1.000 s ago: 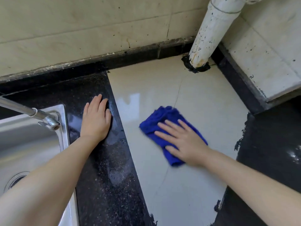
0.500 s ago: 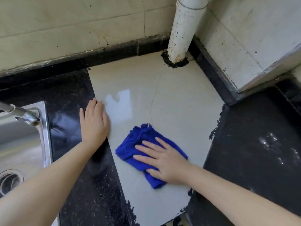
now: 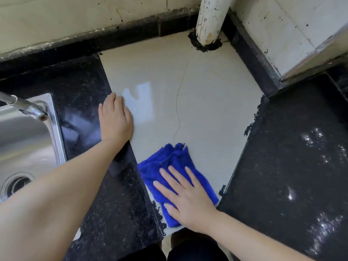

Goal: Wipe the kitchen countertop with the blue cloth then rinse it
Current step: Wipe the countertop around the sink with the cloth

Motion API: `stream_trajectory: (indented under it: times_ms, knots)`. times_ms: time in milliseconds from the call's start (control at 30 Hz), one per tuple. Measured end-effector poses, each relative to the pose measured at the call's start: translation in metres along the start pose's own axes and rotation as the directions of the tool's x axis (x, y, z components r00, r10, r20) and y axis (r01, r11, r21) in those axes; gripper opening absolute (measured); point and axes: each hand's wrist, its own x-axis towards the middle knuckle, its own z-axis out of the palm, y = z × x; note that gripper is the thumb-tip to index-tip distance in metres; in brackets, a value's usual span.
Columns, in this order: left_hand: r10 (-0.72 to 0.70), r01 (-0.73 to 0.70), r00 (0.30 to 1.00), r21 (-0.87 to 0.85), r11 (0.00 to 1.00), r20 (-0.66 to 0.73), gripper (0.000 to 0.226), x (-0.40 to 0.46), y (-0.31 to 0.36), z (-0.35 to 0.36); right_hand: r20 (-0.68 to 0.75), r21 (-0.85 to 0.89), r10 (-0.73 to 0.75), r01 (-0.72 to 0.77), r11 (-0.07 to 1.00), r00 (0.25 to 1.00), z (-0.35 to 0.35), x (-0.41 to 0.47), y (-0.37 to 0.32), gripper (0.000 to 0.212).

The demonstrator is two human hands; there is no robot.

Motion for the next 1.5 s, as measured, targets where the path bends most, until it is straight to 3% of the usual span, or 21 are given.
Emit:
stream_trajectory:
  times_ms: [67, 133, 167, 233, 300, 367, 400, 467, 533, 600, 667, 767, 1000, 1100, 1267, 1367, 1433, 1500]
  knots:
    - [0.017, -0.017, 1.0, -0.001, 1.0, -0.003, 0.031, 0.0, -0.001, 0.001, 0.048, 0.045, -0.19, 0.188, 0.981, 0.981, -0.001, -0.002, 0.009, 0.055]
    - [0.022, -0.022, 1.0, -0.008, 1.0, -0.011, 0.032, -0.001, -0.003, 0.002, 0.086, 0.01, -0.214, 0.214, 0.977, 0.973, -0.002, 0.01, 0.052, 0.055]
    - [0.016, -0.017, 1.0, -0.017, 1.0, -0.012, 0.032, -0.001, -0.003, 0.002, 0.071, -0.031, -0.118, 0.121, 0.992, 0.99, -0.004, 0.019, 0.08, 0.056]
    - [0.015, -0.016, 1.0, -0.027, 1.0, -0.014, 0.034, -0.001, -0.005, 0.003, 0.019, -0.072, 0.21, -0.208, 0.975, 0.978, -0.016, 0.04, 0.134, 0.059]
    - [0.019, -0.019, 1.0, -0.037, 0.999, -0.01, 0.035, -0.001, -0.005, 0.003, 0.004, -0.042, 0.531, -0.53, 0.847, 0.847, -0.026, 0.061, 0.155, 0.061]
    - [0.015, -0.014, 1.0, -0.055, 0.998, 0.008, 0.035, -0.001, -0.006, 0.001, -0.011, -0.004, 0.652, -0.652, 0.758, 0.758, -0.023, 0.072, 0.127, 0.062]
    - [0.016, -0.015, 1.0, -0.067, 0.998, 0.018, 0.034, 0.0, -0.007, -0.001, -0.02, 0.001, 0.623, -0.623, 0.782, 0.782, -0.018, 0.07, 0.101, 0.061]
    - [0.044, -0.041, 0.999, -0.073, 0.996, 0.033, 0.034, 0.0, -0.009, -0.005, 0.004, -0.015, 0.45, -0.45, 0.893, 0.893, -0.008, 0.048, 0.033, 0.06]
    - [0.097, -0.096, 0.995, -0.025, 0.995, 0.028, 0.034, 0.002, -0.015, -0.008, 0.057, -0.05, 0.28, -0.278, 0.959, 0.958, -0.004, 0.019, -0.018, 0.061]
    - [0.107, -0.107, 0.994, 0.018, 0.994, 0.007, 0.035, 0.01, -0.023, -0.008, 0.097, -0.061, 0.174, -0.169, 0.984, 0.98, -0.006, 0.015, -0.019, 0.066]
    - [0.021, -0.021, 1.0, 0.014, 1.0, -0.003, 0.041, 0.019, -0.027, -0.007, 0.106, -0.084, 0.135, -0.127, 0.988, 0.985, -0.006, 0.04, 0.003, 0.07]
    - [-0.085, 0.084, 0.996, 0.036, 0.996, 0.026, 0.047, 0.027, -0.028, -0.002, 0.091, -0.05, 0.238, -0.235, 0.971, 0.967, -0.012, 0.114, 0.047, 0.068]
    - [-0.093, 0.089, 0.995, 0.104, 0.991, 0.04, 0.05, 0.026, -0.03, 0.002, 0.0, -0.027, 0.565, -0.565, 0.825, 0.825, -0.043, 0.297, 0.19, 0.055]
    - [-0.113, 0.104, 0.991, 0.109, 0.989, 0.078, 0.05, 0.028, -0.028, 0.0, -0.047, 0.018, 0.567, -0.567, 0.824, 0.822, -0.04, 0.31, 0.185, 0.053]
    - [-0.13, 0.118, 0.986, 0.115, 0.986, 0.103, 0.051, 0.026, -0.027, -0.001, -0.078, 0.05, 0.336, -0.333, 0.942, 0.939, -0.045, 0.272, 0.175, 0.051]
    - [-0.116, 0.101, 0.989, 0.14, 0.985, 0.097, 0.063, 0.027, -0.027, -0.001, -0.167, 0.004, 0.487, -0.494, 0.87, 0.857, -0.052, 0.307, 0.198, 0.052]
    - [-0.117, 0.102, 0.988, 0.15, 0.983, 0.097, 0.066, 0.028, -0.027, -0.001, -0.152, 0.049, 0.616, -0.617, 0.786, 0.773, -0.05, 0.333, 0.196, 0.053]
    - [-0.123, 0.106, 0.987, 0.155, 0.982, 0.105, 0.065, 0.028, -0.027, -0.001, -0.146, 0.087, 0.663, -0.658, 0.748, 0.734, -0.044, 0.346, 0.183, 0.052]
